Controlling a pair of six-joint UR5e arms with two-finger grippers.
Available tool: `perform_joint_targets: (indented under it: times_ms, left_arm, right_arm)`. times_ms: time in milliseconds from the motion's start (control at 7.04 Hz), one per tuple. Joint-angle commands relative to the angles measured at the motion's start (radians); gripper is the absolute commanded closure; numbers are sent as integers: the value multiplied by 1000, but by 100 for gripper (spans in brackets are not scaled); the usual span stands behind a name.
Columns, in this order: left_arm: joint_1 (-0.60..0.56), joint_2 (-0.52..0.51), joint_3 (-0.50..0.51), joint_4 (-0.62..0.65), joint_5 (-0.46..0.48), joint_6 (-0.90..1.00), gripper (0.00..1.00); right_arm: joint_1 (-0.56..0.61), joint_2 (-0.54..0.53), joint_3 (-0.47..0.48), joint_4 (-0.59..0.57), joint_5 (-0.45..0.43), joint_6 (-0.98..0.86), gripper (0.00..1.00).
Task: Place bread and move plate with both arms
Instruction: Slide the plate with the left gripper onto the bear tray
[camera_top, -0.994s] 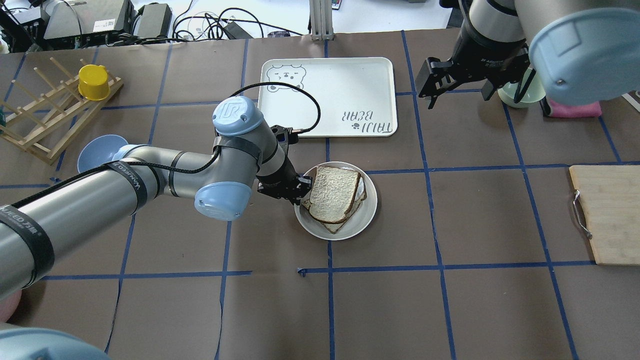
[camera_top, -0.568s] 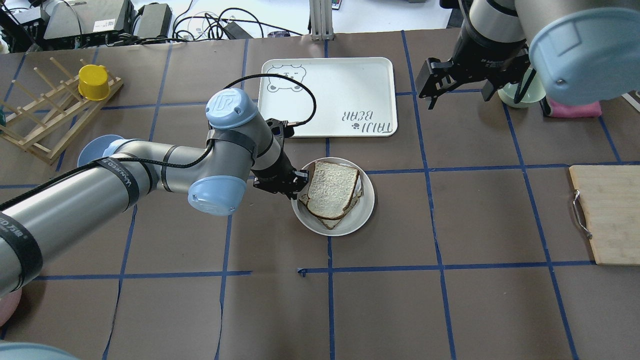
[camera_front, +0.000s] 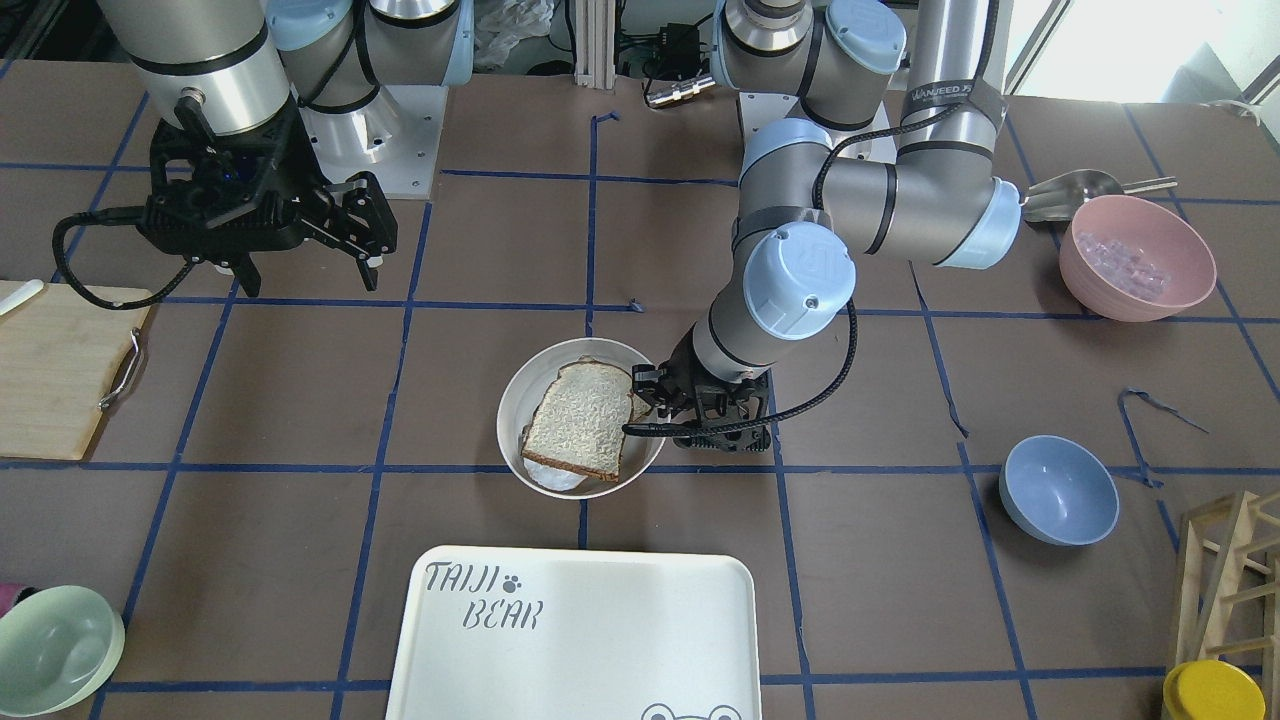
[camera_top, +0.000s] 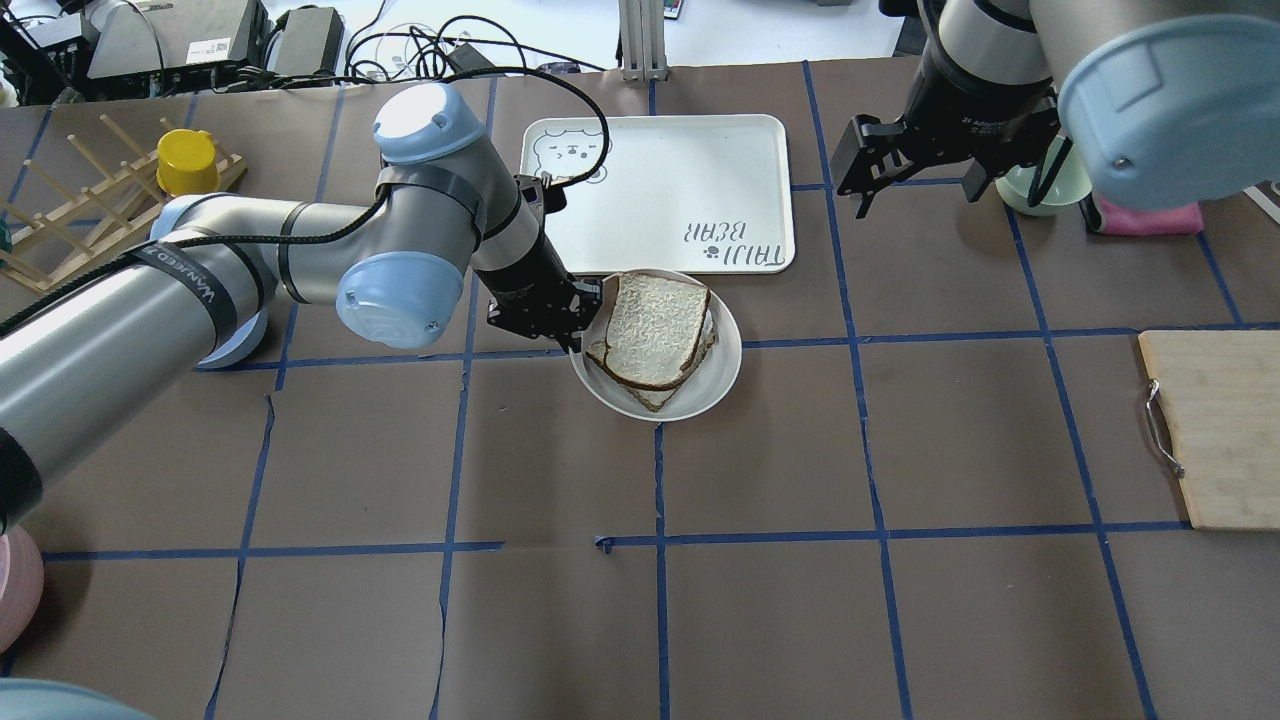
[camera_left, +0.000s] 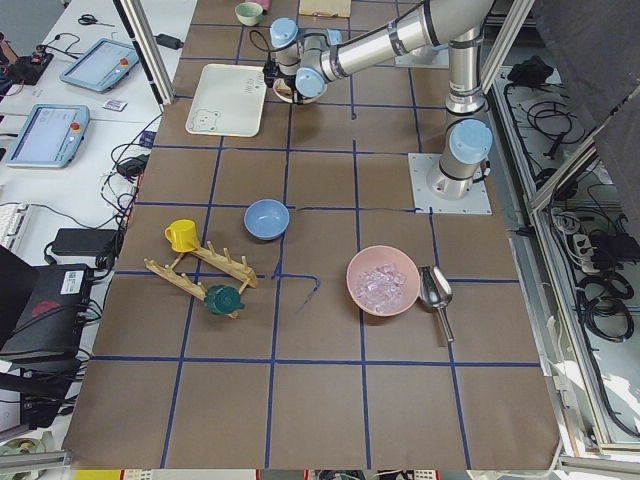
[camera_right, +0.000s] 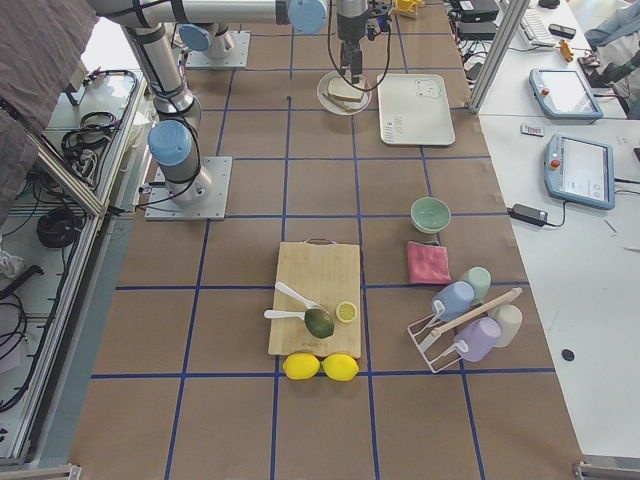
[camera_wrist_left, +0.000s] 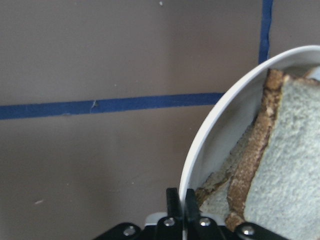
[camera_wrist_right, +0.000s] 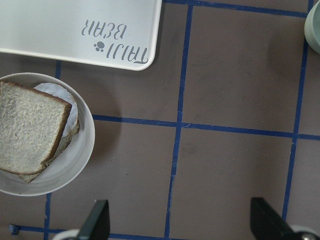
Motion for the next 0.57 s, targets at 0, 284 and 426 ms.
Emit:
perform_joint_targets:
  times_ms: [0, 284, 426]
  left_arm:
    - [110, -10, 37, -19, -118, 0, 100]
    - [134, -82, 161, -14, -122, -1, 100]
    - [134, -125, 225, -20, -131, -3, 100]
  right_arm:
    - [0, 0, 1, -1, 0, 0, 0]
    - [0, 0, 1, -4, -4, -5, 0]
    - [0, 0, 1, -1, -6, -6, 0]
